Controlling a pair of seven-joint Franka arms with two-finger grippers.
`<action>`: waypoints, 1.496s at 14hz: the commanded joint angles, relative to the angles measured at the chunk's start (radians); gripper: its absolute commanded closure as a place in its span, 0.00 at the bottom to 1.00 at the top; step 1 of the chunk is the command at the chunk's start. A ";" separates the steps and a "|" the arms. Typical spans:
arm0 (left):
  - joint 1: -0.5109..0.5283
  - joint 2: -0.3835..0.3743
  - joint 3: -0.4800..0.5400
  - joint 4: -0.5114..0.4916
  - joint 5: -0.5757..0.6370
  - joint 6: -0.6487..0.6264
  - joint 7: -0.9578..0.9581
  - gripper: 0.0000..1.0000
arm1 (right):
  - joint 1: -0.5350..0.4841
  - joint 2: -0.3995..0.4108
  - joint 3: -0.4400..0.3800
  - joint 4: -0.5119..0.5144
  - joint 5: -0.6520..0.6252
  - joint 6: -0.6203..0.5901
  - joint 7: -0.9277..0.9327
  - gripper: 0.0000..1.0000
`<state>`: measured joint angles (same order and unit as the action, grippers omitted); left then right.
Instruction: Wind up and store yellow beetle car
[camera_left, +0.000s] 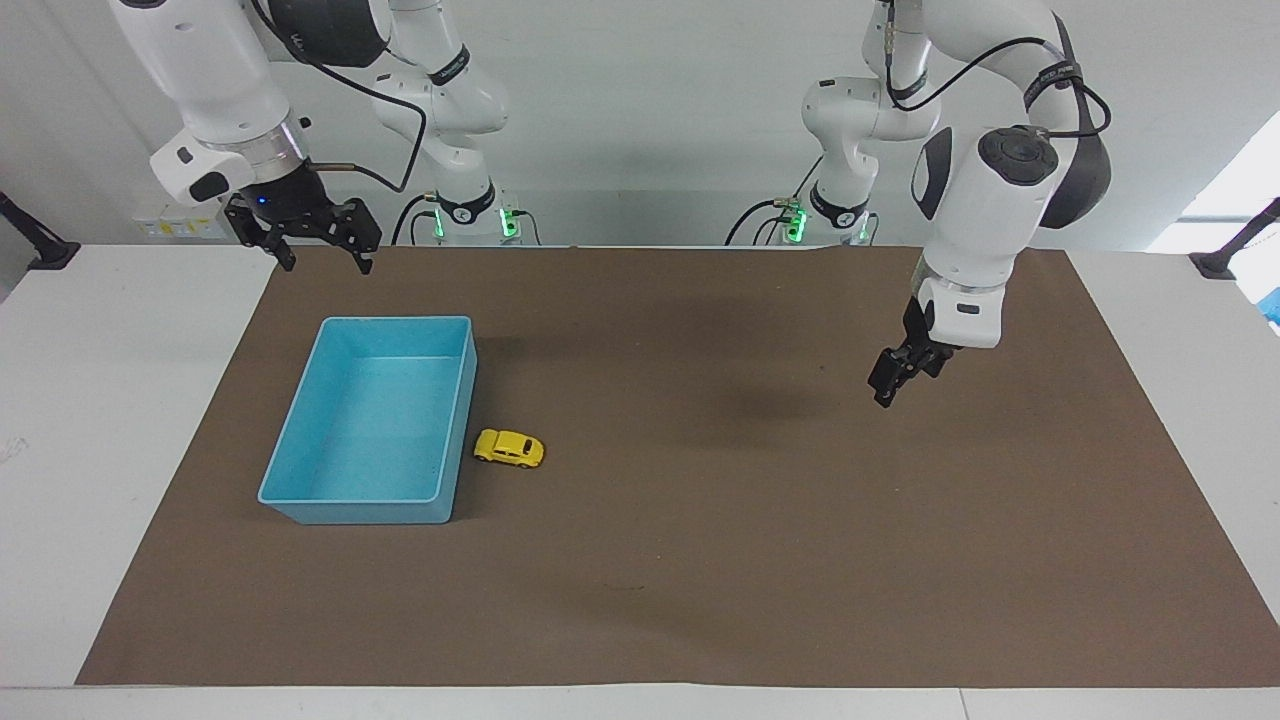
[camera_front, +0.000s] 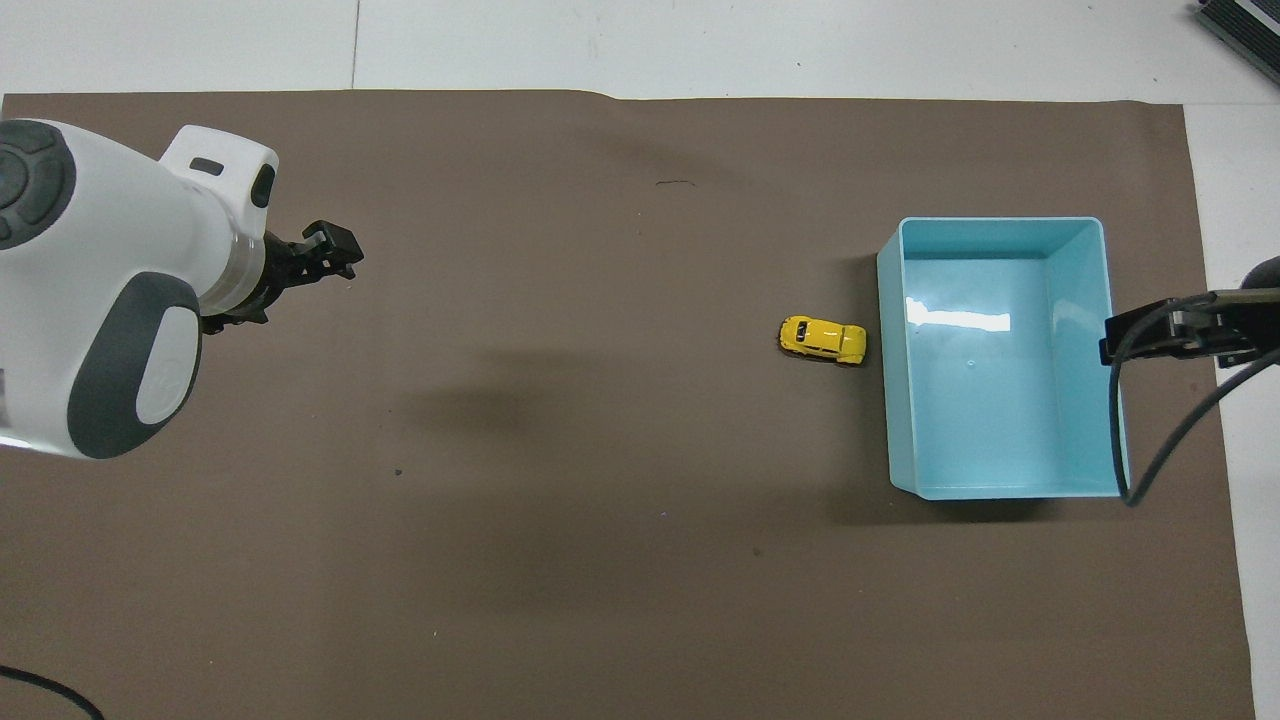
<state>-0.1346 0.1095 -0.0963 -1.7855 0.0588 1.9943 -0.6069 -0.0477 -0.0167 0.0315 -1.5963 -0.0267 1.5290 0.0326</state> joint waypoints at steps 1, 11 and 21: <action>0.033 -0.043 -0.006 -0.014 -0.002 -0.064 0.233 0.00 | -0.009 -0.028 -0.005 -0.010 0.021 -0.010 -0.008 0.00; 0.082 -0.096 -0.008 0.047 -0.002 -0.215 0.498 0.00 | -0.011 -0.038 -0.007 -0.021 0.018 -0.032 0.088 0.00; 0.084 -0.180 0.000 0.115 -0.056 -0.339 0.562 0.00 | -0.003 -0.052 0.024 -0.048 0.021 0.006 0.469 0.00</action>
<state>-0.0643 -0.0457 -0.0931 -1.6680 0.0202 1.6800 -0.0697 -0.0454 -0.0354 0.0445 -1.6044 -0.0267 1.5035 0.4213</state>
